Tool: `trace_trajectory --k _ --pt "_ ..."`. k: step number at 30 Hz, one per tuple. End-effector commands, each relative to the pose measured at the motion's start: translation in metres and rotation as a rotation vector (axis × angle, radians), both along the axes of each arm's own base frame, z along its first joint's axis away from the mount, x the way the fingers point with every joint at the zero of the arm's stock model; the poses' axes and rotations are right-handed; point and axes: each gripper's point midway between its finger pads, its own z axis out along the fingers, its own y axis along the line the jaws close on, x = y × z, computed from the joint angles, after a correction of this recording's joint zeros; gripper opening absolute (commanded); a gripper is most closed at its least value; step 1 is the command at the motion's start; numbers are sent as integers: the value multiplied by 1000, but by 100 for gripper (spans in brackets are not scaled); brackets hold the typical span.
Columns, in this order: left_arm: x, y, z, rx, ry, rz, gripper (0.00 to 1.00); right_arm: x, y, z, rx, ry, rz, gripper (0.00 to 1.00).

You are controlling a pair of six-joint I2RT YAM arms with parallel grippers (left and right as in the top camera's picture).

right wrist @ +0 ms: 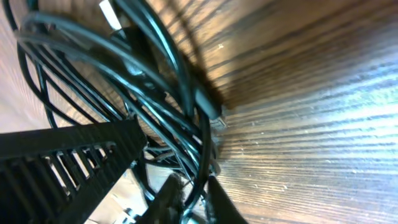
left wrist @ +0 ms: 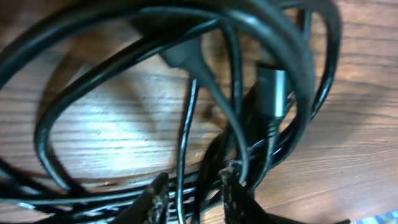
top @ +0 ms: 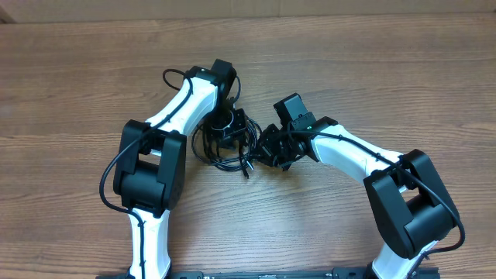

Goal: Untangle cables

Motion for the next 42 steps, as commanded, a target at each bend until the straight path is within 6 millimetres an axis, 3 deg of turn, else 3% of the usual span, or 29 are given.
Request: trace_trajectory --k 1,7,11,15,34,38,42 --pt "2 -1 2 7 -15 13 22 -1 1 2 4 -3 0 6" --pt "7 -4 1 -1 -36 12 4 -11 -4 -2 -16 46 2 4" --pt "10 -4 1 -4 -46 14 4 -19 -8 -5 -37 85 2 4" --pt "12 -4 1 -8 -55 11 4 -28 -11 -6 -44 126 9 24" --pt "21 2 4 -48 -74 25 4 -27 -9 -5 -31 118 17 11" --pt "24 3 4 -50 -74 45 4 -27 -13 -8 -61 117 6 13" --pt "20 2 4 -57 -87 -24 4 -9 -12 -3 -28 57 -14 18"
